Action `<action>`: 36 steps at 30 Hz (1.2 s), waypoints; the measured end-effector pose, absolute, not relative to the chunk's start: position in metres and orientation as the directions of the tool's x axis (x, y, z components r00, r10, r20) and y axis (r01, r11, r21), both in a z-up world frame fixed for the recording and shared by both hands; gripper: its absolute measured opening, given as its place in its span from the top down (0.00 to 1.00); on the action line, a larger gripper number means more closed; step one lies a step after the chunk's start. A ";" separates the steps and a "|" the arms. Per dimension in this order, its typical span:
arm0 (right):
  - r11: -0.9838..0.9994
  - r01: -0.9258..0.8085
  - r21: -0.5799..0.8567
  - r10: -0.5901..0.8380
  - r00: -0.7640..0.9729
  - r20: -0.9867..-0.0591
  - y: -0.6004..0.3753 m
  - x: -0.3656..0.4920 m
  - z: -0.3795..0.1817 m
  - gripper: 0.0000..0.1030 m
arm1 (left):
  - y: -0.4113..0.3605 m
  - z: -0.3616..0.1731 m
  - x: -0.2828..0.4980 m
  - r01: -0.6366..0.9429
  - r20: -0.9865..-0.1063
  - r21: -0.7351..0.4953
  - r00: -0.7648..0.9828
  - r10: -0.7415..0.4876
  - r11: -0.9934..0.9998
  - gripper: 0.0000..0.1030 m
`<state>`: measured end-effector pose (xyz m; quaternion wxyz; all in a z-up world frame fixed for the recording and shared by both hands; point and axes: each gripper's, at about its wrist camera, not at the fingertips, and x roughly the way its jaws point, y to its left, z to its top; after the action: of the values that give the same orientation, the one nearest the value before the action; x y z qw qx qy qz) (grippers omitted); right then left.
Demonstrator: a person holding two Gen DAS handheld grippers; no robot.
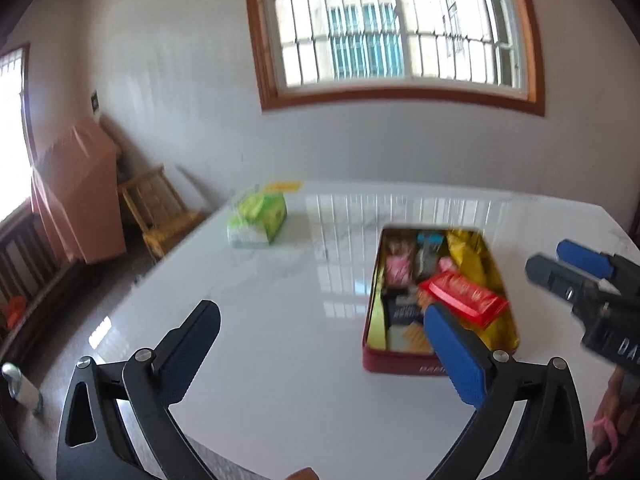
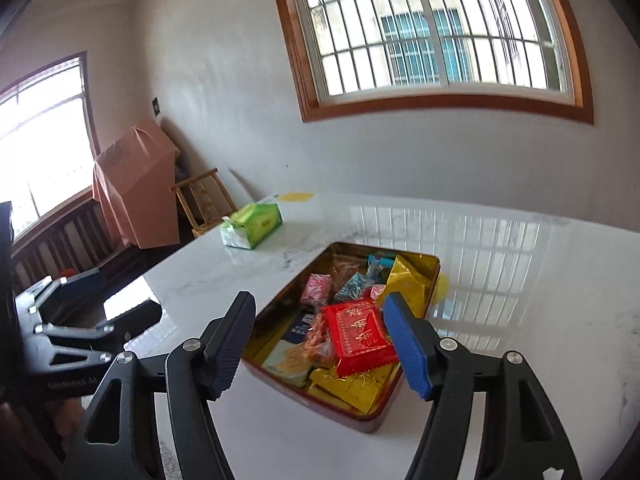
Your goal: Organize snacks
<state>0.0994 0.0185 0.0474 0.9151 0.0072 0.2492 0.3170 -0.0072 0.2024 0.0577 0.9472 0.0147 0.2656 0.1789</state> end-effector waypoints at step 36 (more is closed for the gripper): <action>0.888 -0.449 0.098 0.455 0.830 -0.322 -0.089 0.025 0.085 0.27 | 0.111 0.109 -0.055 -0.116 -0.507 0.124 0.846 0.163 0.985 0.00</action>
<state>0.0247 -0.0891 0.0851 0.9565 0.0092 0.1708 0.2364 -0.0550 0.1113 0.1089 0.9598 0.0446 0.2674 0.0726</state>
